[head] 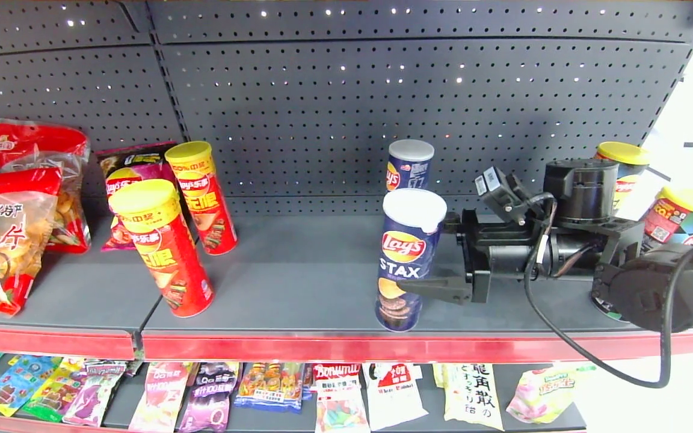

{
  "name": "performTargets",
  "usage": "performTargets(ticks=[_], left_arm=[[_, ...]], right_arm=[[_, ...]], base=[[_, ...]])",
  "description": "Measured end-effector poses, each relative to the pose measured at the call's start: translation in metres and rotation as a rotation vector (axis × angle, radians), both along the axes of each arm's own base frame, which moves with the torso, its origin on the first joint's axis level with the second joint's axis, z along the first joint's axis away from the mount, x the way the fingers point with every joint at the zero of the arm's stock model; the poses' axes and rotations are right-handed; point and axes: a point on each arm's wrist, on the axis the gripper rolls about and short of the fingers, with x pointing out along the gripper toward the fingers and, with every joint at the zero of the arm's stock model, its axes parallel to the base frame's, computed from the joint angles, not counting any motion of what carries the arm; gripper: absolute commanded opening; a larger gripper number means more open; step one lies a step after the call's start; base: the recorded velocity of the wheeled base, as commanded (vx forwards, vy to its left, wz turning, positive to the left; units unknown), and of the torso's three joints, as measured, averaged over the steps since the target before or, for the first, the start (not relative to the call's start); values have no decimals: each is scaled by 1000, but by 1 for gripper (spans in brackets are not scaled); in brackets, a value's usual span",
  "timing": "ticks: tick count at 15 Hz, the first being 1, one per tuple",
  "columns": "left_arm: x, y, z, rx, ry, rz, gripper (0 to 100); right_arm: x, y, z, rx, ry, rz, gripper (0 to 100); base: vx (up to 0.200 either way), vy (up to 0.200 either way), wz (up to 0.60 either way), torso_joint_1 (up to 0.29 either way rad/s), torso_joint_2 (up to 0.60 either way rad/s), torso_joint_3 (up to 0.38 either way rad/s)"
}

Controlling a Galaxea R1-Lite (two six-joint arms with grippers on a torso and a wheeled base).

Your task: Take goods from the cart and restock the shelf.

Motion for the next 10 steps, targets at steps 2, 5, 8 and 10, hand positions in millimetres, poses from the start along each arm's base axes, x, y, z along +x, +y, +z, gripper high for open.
performTargets(ticks=[2, 5, 8, 10], left_arm=[[0, 0, 0, 1, 0, 0, 100], [0, 0, 0, 1, 0, 0, 100], [0, 0, 0, 1, 0, 0, 100], [0, 0, 0, 1, 0, 0, 100]], right_arm=[[-8, -5, -6, -19, 24, -29, 100], [-26, -16, -20, -85, 59, -151, 100], [-41, -25, -32, -156, 65, -251, 100], [-44, -26, -35, -183, 58, -280, 100]], base=[[0, 0, 0, 0, 0, 0], [0, 0, 0, 0, 0, 0], [0, 0, 0, 0, 0, 0], [0, 0, 0, 0, 0, 0]])
